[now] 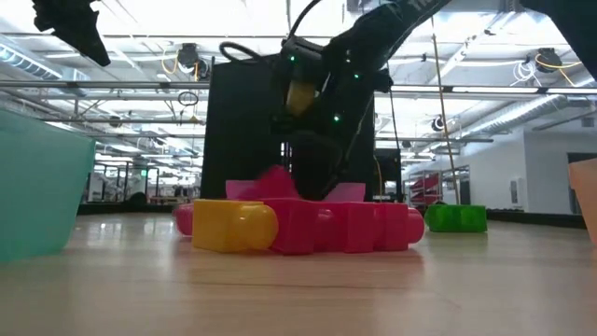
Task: Sort blocks
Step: Put the yellow game piece into the orange bin
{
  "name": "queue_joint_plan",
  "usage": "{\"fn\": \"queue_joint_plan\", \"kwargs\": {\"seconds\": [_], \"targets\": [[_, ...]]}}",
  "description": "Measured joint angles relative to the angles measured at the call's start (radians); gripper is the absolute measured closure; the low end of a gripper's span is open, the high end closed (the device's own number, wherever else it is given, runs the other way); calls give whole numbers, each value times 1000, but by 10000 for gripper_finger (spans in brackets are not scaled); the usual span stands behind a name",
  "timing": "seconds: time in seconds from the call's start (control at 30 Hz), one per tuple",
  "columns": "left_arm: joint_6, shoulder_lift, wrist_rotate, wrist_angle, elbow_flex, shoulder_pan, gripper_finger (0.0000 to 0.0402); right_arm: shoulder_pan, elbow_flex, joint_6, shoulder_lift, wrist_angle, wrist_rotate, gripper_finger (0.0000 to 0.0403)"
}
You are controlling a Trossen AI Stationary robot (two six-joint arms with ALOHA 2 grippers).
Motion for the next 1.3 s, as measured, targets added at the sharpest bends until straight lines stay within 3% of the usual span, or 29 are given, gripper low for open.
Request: {"fn": "queue_joint_plan", "kwargs": {"seconds": [0.3, 0.5, 0.67, 0.8, 1.3], "targets": [[-2, 0, 2, -17, 0, 0, 343, -17, 0, 50, 5, -6, -29, 67], [-2, 0, 2, -18, 0, 0, 343, -18, 127, 86, 9, -82, -48, 67], [-2, 0, 1, -14, 0, 0, 343, -25, 273, 111, 6, -78, 85, 67], [-3, 0, -2, -13, 0, 0, 343, -32, 313, 53, 4, -43, 204, 67], [-28, 0, -2, -12, 0, 0, 343, -70, 312, 220, 143, -80, 184, 67]]}}
